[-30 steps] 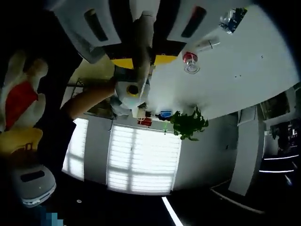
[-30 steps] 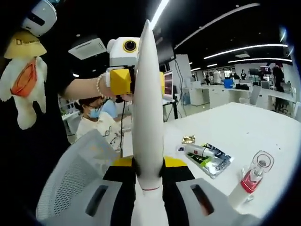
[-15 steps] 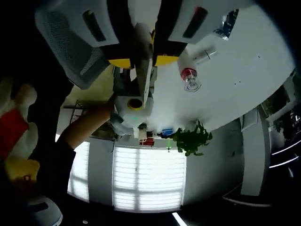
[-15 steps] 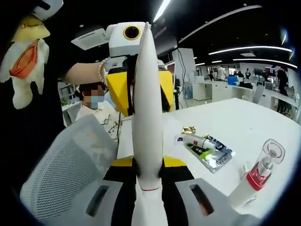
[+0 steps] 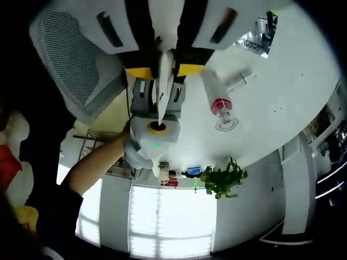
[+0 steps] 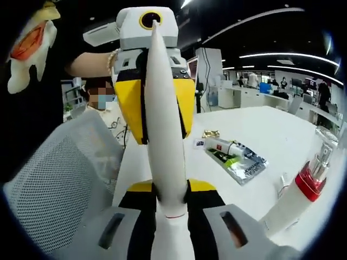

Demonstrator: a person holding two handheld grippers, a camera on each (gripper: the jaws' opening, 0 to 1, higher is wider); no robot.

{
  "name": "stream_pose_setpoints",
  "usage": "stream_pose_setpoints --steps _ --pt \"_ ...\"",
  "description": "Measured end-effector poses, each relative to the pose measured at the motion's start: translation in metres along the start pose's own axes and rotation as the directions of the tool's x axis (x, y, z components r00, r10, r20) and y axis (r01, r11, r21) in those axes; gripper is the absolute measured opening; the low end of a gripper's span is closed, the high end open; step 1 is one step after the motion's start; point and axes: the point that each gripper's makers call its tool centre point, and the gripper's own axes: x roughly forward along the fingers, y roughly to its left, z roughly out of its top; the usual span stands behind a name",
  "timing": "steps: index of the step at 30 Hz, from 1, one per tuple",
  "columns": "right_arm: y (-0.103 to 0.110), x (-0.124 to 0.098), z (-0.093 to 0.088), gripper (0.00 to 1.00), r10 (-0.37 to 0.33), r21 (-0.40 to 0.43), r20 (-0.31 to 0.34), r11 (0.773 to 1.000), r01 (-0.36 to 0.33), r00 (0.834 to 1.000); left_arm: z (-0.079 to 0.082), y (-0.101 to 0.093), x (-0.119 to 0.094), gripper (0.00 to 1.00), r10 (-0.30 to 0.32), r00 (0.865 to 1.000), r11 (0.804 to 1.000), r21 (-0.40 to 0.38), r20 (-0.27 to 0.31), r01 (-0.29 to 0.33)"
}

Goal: Arrange the skincare products in the storage area until every visible bottle or jar stands upright without overlapping.

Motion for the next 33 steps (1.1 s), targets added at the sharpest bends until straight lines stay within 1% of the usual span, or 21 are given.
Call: stream_pose_setpoints --steps 5,6,8,13,19,24,26,28,30,31,33 --pt "-0.002 0.005 -0.010 0.20 0.003 0.012 -0.021 1.000 -0.003 1.000 -0.009 0.001 0.007 0.15 -0.002 0.999 1.000 0.020 -0.032 0.002" --pt "-0.002 0.005 -0.011 0.20 0.003 0.012 -0.023 1.000 -0.003 1.000 -0.015 0.005 0.007 0.15 -0.003 0.999 1.000 0.020 -0.037 0.003" --pt "-0.002 0.006 -0.014 0.21 0.008 0.014 -0.030 1.000 -0.008 1.000 -0.018 0.005 0.006 0.15 -0.006 0.999 1.000 0.020 -0.041 0.006" --pt "-0.002 0.008 -0.020 0.21 0.021 0.020 -0.047 1.000 -0.020 0.999 -0.021 0.004 0.009 0.15 -0.010 0.999 1.000 0.007 -0.044 0.010" --pt "-0.001 0.010 -0.027 0.21 0.033 0.019 -0.067 0.999 -0.032 0.997 -0.027 0.003 0.013 0.15 -0.014 0.998 1.000 0.011 -0.061 0.015" --pt "-0.001 0.008 -0.027 0.21 0.030 0.023 -0.064 0.999 -0.028 0.998 -0.027 0.005 0.013 0.15 -0.016 0.998 1.000 0.009 -0.058 0.017" --pt "-0.001 0.008 -0.027 0.21 0.030 0.021 -0.065 0.999 -0.028 0.997 -0.026 0.004 0.014 0.15 -0.017 0.998 1.000 0.015 -0.058 0.018" --pt "-0.001 0.008 -0.027 0.22 0.030 0.037 -0.071 0.999 -0.028 0.997 -0.026 0.003 0.015 0.15 -0.020 0.998 0.999 0.032 -0.058 0.021" --pt "-0.001 0.008 -0.028 0.22 0.024 0.015 -0.093 1.000 -0.023 0.995 -0.029 0.006 0.015 0.16 -0.007 0.997 0.998 0.064 -0.072 0.012" --pt "-0.002 0.008 -0.028 0.22 0.023 0.016 -0.094 1.000 -0.022 0.995 -0.031 0.006 0.015 0.16 -0.004 0.997 0.997 0.076 -0.080 0.010" --pt "-0.002 0.008 -0.028 0.22 0.024 0.017 -0.094 1.000 -0.023 0.995 -0.030 0.005 0.015 0.16 -0.004 0.997 0.997 0.077 -0.076 0.010"
